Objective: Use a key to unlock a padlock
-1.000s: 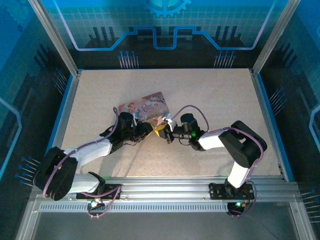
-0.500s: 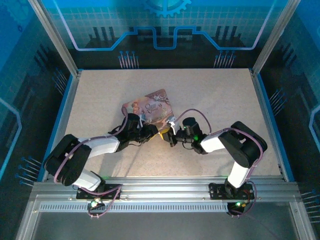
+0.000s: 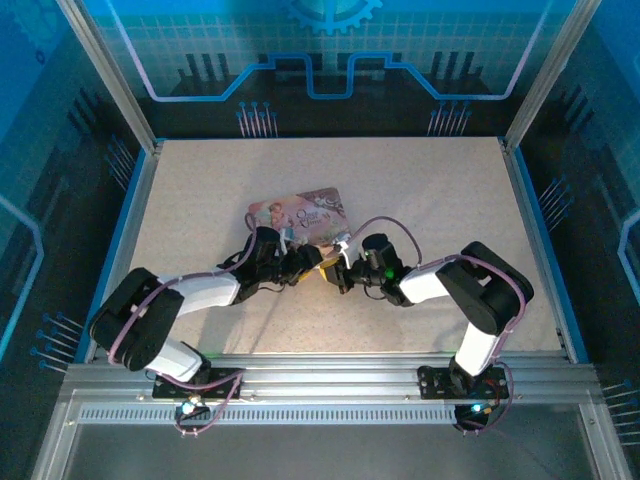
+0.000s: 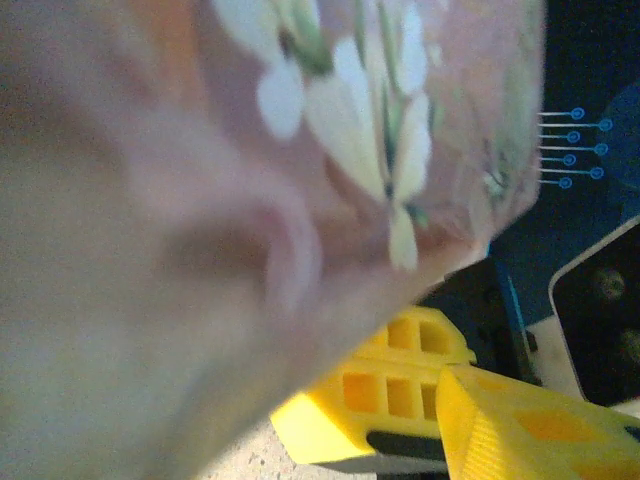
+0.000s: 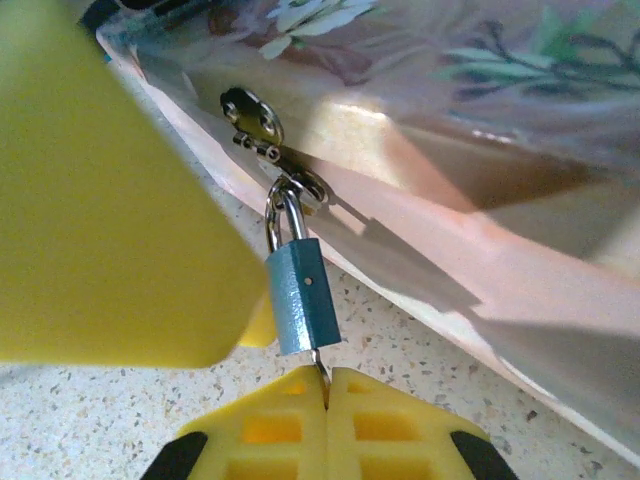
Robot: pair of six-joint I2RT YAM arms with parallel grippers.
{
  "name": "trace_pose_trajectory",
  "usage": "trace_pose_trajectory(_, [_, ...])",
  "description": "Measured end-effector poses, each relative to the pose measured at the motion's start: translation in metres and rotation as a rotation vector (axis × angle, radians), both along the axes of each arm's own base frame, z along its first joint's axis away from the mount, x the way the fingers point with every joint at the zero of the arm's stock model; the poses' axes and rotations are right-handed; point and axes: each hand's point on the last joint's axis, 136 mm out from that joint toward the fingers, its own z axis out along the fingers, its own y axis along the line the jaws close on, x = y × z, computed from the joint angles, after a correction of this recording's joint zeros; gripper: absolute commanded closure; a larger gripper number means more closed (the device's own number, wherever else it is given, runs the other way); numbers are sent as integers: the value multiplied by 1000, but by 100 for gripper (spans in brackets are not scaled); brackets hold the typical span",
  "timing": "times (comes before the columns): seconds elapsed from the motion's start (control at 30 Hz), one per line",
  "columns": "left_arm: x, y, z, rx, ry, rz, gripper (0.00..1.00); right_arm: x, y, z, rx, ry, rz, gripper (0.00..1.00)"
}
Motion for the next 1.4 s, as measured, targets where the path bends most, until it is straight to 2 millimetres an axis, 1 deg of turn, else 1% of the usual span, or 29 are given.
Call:
trace_pose_trajectory(0.1, [-7, 0, 16, -29, -20, -18, 29, -2, -1, -6, -20, 26, -12, 97])
trace_pose_trajectory(0.23, [-16, 4, 40, -60, -67, -22, 27, -6, 4, -7, -25, 45, -15, 97])
trace_pose_trajectory(0.3, [-23, 9, 45, -64, -79, -18, 27, -8, 5, -7, -19, 60, -19, 97])
trace_pose_trajectory(0.37, [-31, 16, 45, -61, -83, -4, 29, -10, 7, -7, -13, 78, -27, 97])
trace_pose_trajectory(0.43, [-39, 25, 42, -65, -81, 27, 33, -12, 10, -8, -6, 98, -40, 97])
trace_pose_trajectory(0.53, [-50, 40, 28, -64, -54, 84, 36, -19, 16, -8, 4, 133, -56, 97])
trace_pose_trajectory(0.63, [-57, 52, 17, -59, -34, 139, 38, -27, 24, -7, 18, 170, -71, 97])
trace_pose_trajectory(0.7, [-58, 57, 16, -64, -36, 174, 39, -32, 29, -6, 27, 195, -81, 98])
trace_pose_trajectory(0.83, [-56, 61, 23, -84, -53, 215, 41, -40, 36, -2, 53, 246, -116, 97])
trace_pose_trajectory(0.9, [-55, 62, 23, -88, -47, 232, 43, -43, 38, -1, 61, 267, -134, 97])
trace_pose_trajectory(1.17, [-62, 66, 3, -57, 9, 273, 51, -53, 43, -3, 81, 357, -192, 97])
trace_pose_trajectory(1.4, [-62, 69, -11, -44, 52, 304, 52, -55, 45, -2, 118, 443, -245, 97])
